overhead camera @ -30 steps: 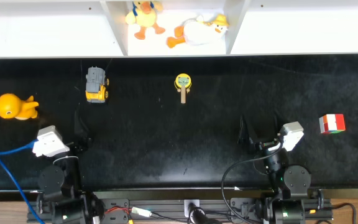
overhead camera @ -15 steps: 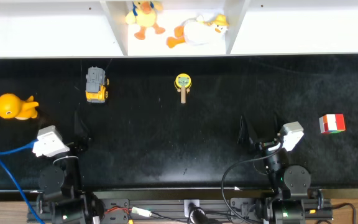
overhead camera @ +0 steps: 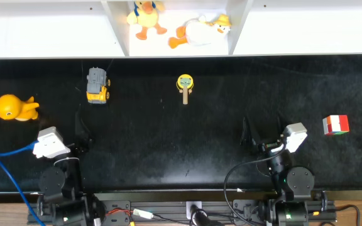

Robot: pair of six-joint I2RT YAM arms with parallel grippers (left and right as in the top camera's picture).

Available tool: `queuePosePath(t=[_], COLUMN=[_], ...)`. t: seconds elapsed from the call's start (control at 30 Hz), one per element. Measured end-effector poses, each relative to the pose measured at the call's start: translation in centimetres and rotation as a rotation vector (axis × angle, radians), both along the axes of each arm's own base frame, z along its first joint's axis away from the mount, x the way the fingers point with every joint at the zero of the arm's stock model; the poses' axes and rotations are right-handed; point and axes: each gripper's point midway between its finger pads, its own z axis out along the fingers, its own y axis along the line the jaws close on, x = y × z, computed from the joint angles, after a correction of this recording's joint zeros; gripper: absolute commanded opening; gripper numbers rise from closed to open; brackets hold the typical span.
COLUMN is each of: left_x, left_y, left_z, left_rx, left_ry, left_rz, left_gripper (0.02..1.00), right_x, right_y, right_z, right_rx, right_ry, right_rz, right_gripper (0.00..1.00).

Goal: Store Toys

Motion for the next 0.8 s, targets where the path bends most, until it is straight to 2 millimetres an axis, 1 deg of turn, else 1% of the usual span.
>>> queuePosePath(t=[0.63,0.7,0.8], left_x=[0.0,0.0,0.0], left_y=[0.0,0.2,0.4], left_z=[0.0,0.3,1.7], left_rx=[0.000,0.004,0.019], left_ry=[-0.001,-0.012,-0.065], left_rz=[0.000,0.011,0.022], left_gripper=[0.998,0.998,0.998], right_x=[0.0,0.0,0.0], right_y=[0.0,0.0,0.0], right_z=[0.0,0.0,0.0], right_rx=[0.000,0.000,0.000], right_ry=[0.000,0.000,0.000], right_rz=[0.000,0.000,0.000], right_gripper=[0.996,0.996,0.996])
